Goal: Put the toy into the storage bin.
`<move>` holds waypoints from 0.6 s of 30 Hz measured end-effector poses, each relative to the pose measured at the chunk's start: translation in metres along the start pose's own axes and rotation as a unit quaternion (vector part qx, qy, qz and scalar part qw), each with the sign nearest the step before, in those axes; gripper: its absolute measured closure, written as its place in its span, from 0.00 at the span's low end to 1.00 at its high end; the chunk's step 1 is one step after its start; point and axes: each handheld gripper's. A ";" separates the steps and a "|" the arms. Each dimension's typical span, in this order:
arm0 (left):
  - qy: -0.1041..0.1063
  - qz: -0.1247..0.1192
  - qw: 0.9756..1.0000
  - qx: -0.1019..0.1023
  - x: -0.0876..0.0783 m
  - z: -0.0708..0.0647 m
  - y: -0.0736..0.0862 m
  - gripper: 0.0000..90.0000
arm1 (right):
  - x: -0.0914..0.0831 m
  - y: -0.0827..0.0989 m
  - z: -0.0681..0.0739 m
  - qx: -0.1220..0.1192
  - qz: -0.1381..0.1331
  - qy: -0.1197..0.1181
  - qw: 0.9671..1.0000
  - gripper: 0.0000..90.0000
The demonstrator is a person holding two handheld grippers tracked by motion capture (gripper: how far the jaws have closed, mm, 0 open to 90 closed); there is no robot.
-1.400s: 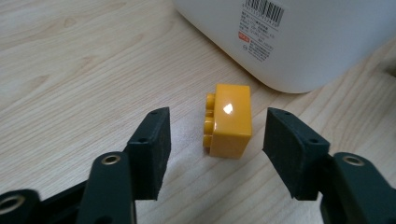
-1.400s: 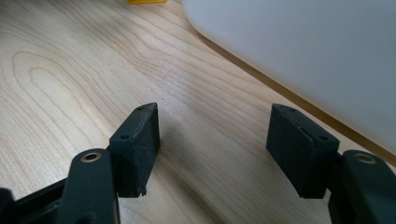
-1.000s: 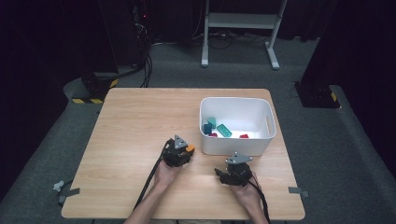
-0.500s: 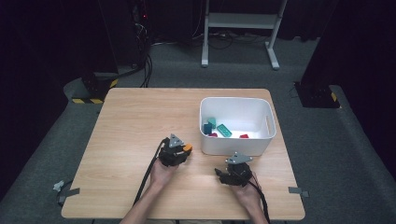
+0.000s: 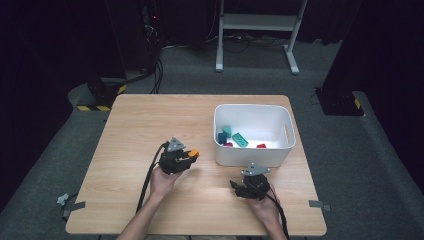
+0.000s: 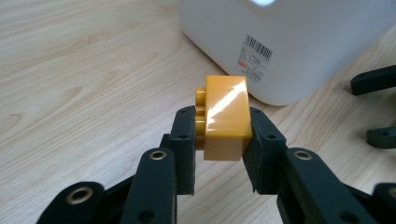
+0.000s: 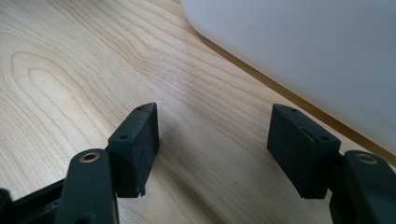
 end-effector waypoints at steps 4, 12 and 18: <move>0.006 -0.002 1.000 0.002 -0.009 0.003 -0.004 0.74 | 0.000 0.000 0.000 0.000 0.000 0.000 1.000 0.38; 0.028 -0.012 1.000 0.009 -0.031 0.011 -0.023 0.74 | 0.000 0.000 0.000 0.000 0.000 0.000 1.000 0.38; 0.035 -0.023 0.999 0.015 -0.046 0.013 -0.041 0.74 | 0.000 0.000 0.000 0.000 0.000 0.001 1.000 0.38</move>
Point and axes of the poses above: each handheld gripper's, and its own axes: x roughly forward along the jaws, y roughly out of its underside, z roughly to its left, and after that the axes turned 9 degrees about z, right-handed
